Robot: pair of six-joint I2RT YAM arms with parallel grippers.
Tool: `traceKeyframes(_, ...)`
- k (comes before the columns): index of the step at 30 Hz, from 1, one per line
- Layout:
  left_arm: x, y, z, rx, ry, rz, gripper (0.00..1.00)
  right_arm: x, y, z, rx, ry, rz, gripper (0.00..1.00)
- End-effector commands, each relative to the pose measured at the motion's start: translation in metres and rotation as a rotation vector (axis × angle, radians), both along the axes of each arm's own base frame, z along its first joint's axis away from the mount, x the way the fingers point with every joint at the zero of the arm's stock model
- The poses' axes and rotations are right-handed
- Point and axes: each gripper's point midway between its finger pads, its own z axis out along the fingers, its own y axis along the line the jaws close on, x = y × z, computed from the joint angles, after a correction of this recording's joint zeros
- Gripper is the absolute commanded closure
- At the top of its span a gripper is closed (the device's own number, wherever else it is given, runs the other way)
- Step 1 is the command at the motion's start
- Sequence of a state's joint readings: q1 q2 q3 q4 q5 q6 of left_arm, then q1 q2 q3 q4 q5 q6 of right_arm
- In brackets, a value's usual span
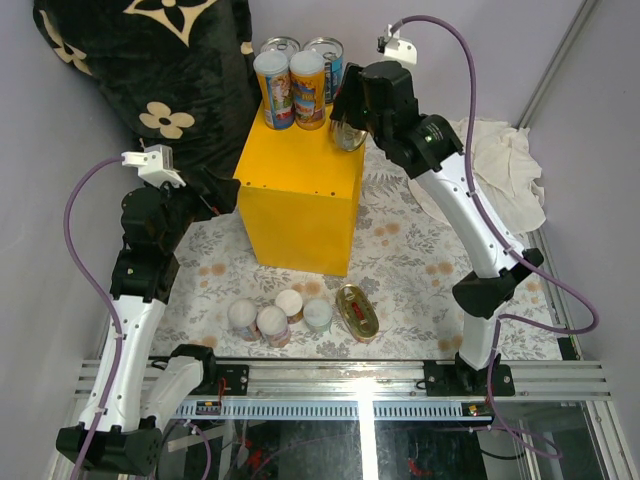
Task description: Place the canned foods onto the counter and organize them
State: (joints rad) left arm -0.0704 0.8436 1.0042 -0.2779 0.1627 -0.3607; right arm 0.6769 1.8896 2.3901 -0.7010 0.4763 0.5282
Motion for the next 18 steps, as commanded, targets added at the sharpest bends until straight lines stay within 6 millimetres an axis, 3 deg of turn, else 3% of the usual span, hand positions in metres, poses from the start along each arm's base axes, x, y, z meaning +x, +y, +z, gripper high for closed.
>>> traceKeyframes(1, -0.001, 0.007, -0.031, 0.048, 0.090, 0.010, 0.00, 0.004, -0.003, 0.041, 0.129, -0.102, 0.002, 0.65)
traceKeyframes(3, -0.001, 0.008, -0.031, 0.047, 0.090, 0.012, 0.00, 0.006, 0.000, 0.035, 0.130, -0.090, 0.005, 0.46)
traceKeyframes(8, 0.001, 0.009, -0.033, 0.045, 0.097, 0.013, 0.00, 0.012, 0.006, 0.022, 0.135, -0.067, 0.012, 0.12)
traceKeyframes(13, 0.002, 0.011, -0.034, 0.045, 0.100, 0.019, 0.00, 0.018, 0.010, 0.011, 0.134, -0.050, 0.012, 0.01)
traceKeyframes(18, 0.003, 0.011, -0.036, 0.042, 0.107, 0.019, 0.00, 0.021, 0.009, 0.008, 0.138, -0.044, 0.007, 0.01)
